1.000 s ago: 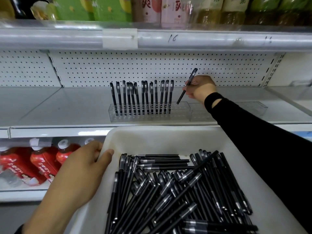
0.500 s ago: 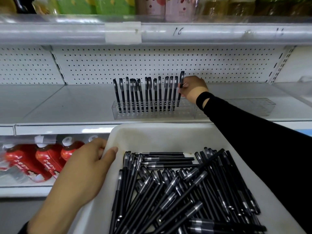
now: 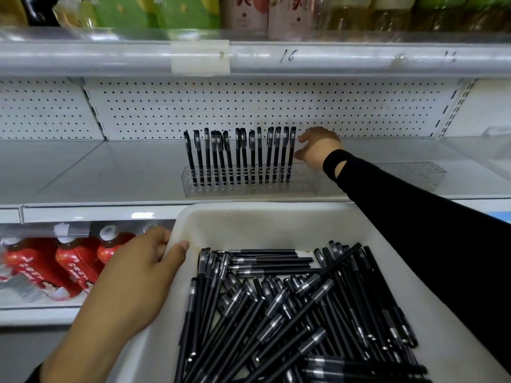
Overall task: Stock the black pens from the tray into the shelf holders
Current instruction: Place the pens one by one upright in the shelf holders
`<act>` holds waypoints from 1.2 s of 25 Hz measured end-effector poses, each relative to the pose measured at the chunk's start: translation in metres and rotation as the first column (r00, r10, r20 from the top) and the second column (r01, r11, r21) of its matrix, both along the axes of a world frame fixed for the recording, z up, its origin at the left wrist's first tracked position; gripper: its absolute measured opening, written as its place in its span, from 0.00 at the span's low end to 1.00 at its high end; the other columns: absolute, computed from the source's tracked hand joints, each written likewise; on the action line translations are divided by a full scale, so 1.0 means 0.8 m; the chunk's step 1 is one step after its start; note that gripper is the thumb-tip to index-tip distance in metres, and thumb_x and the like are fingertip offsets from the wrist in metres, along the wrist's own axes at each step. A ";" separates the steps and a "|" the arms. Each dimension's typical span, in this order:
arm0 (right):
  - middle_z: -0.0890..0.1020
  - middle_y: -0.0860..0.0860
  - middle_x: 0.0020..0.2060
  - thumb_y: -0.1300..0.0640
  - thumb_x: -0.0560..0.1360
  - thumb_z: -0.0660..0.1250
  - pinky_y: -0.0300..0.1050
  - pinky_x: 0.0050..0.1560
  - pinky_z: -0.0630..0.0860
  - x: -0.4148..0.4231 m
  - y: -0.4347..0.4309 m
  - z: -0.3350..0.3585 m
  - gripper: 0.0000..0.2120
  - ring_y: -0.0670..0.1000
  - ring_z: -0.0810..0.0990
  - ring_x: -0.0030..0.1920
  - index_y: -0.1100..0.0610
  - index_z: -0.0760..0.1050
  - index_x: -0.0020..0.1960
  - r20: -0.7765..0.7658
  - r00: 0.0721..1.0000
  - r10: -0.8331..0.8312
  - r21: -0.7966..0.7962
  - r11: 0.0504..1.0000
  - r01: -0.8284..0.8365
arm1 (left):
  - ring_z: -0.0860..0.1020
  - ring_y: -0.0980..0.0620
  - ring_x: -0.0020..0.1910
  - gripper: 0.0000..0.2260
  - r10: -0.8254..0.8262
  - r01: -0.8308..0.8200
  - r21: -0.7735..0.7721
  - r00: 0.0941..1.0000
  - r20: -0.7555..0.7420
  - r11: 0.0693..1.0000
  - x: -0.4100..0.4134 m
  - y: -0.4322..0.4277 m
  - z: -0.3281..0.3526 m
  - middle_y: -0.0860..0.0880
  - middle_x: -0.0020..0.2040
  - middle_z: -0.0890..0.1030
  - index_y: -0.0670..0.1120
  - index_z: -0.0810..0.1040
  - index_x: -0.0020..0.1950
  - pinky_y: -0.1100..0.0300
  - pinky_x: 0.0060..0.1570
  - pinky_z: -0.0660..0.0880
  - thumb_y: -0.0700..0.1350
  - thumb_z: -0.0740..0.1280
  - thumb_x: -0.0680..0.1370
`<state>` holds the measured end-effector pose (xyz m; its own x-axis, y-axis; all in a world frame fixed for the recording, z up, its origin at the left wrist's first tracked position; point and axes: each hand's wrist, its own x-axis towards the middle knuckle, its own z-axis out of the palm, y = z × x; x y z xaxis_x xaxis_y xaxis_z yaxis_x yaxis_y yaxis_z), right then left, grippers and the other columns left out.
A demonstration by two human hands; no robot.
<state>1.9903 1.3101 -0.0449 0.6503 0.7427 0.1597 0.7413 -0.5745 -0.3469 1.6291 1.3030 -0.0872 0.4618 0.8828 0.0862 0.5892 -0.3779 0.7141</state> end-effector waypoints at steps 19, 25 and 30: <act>0.84 0.50 0.44 0.49 0.72 0.75 0.47 0.47 0.80 -0.166 -0.107 -0.035 0.11 0.53 0.82 0.46 0.54 0.82 0.51 0.014 0.690 0.724 -0.566 0.575 -0.591 | 0.80 0.55 0.36 0.08 -0.001 0.000 0.024 1.000 0.028 1.000 0.000 -0.004 0.002 0.53 0.34 0.83 0.51 0.79 0.44 0.56 0.37 0.73 0.52 0.65 0.80; 0.81 0.55 0.43 0.58 0.75 0.70 0.46 0.37 0.77 -0.181 -0.104 -0.041 0.04 0.56 0.78 0.37 0.59 0.79 0.48 0.118 0.681 0.722 -0.687 0.555 -0.469 | 0.81 0.54 0.36 0.09 -0.007 0.007 0.009 1.000 0.020 1.000 0.002 -0.002 0.001 0.53 0.34 0.84 0.52 0.79 0.43 0.56 0.36 0.72 0.52 0.64 0.80; 0.78 0.52 0.37 0.51 0.77 0.70 0.43 0.34 0.72 -0.178 -0.104 -0.040 0.10 0.54 0.74 0.34 0.59 0.79 0.48 0.098 0.707 0.700 -0.722 0.539 -0.433 | 0.80 0.57 0.33 0.09 -0.009 0.009 0.016 1.000 0.018 1.000 0.001 -0.003 0.002 0.55 0.32 0.83 0.51 0.79 0.42 0.58 0.33 0.69 0.51 0.65 0.80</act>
